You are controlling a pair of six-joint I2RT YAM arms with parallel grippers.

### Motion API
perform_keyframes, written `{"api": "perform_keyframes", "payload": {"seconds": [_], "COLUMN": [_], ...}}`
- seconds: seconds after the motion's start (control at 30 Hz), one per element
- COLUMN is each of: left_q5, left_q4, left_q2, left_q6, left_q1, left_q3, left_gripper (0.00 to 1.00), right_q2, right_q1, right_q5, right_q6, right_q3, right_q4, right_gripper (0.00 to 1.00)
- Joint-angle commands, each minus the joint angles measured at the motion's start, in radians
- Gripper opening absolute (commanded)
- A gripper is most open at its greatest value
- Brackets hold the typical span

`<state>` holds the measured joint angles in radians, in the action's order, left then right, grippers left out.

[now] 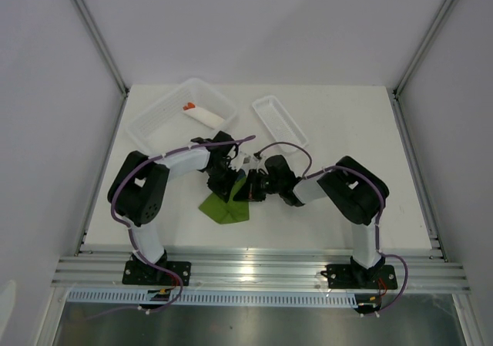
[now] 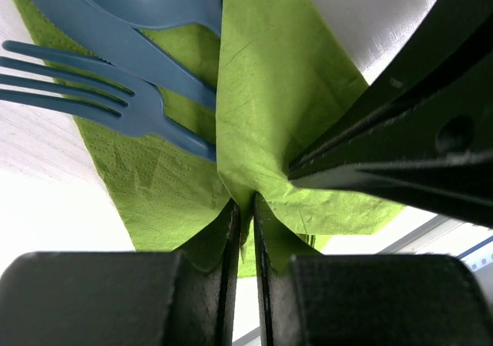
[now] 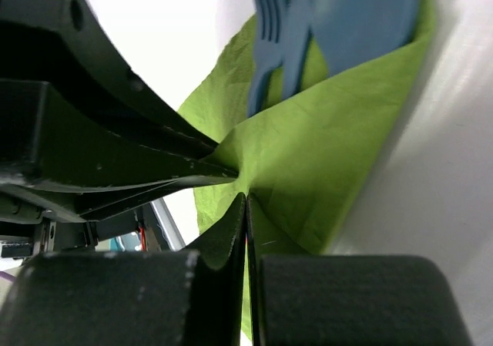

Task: Place the utensils on the paper napkin and roll it up

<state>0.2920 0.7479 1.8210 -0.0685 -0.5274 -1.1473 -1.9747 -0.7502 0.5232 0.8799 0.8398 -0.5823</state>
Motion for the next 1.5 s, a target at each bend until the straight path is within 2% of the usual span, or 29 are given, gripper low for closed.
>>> {"api": "perform_keyframes", "payload": {"seconds": [0.0,0.17,0.27,0.47,0.6,0.83,1.07,1.47], "left_q5": [0.021,0.01,-0.001,-0.053,-0.109,-0.178,-0.205,-0.142], "left_q4": [-0.001,-0.001,0.011,0.065,0.062,0.067,0.104,0.096], "left_q2": [-0.005,-0.005,-0.009,-0.075,-0.141,-0.192,-0.141,-0.072], "left_q6": [-0.005,-0.005,-0.014,-0.013,-0.008,0.013,0.006,0.049], "left_q1": [0.007,0.007,0.01,0.064,0.102,0.152,0.152,0.152], "left_q3": [-0.012,-0.015,-0.026,-0.068,-0.029,0.066,0.106,0.11], "left_gripper": [0.14,0.19,0.25,0.52,0.64,0.64,0.59,0.48], "right_q2": [0.034,-0.022,-0.05,-0.085,-0.084,-0.062,-0.041,-0.024], "right_q1": [-0.023,-0.031,-0.031,-0.023,-0.023,-0.024,-0.04,-0.046], "right_q5": [-0.011,-0.006,-0.029,-0.057,-0.068,-0.095,-0.124,-0.163], "right_q6": [-0.035,-0.001,0.007,0.022,0.019,0.007,0.002,0.031], "right_q3": [0.005,0.015,0.033,0.05,0.054,0.054,0.044,-0.004], "right_q4": [-0.071,-0.082,-0.015,0.064,0.087,0.105,0.113,0.07], "right_gripper": [0.0,0.0,0.0,0.0,0.0,0.0,0.0,0.0]}}
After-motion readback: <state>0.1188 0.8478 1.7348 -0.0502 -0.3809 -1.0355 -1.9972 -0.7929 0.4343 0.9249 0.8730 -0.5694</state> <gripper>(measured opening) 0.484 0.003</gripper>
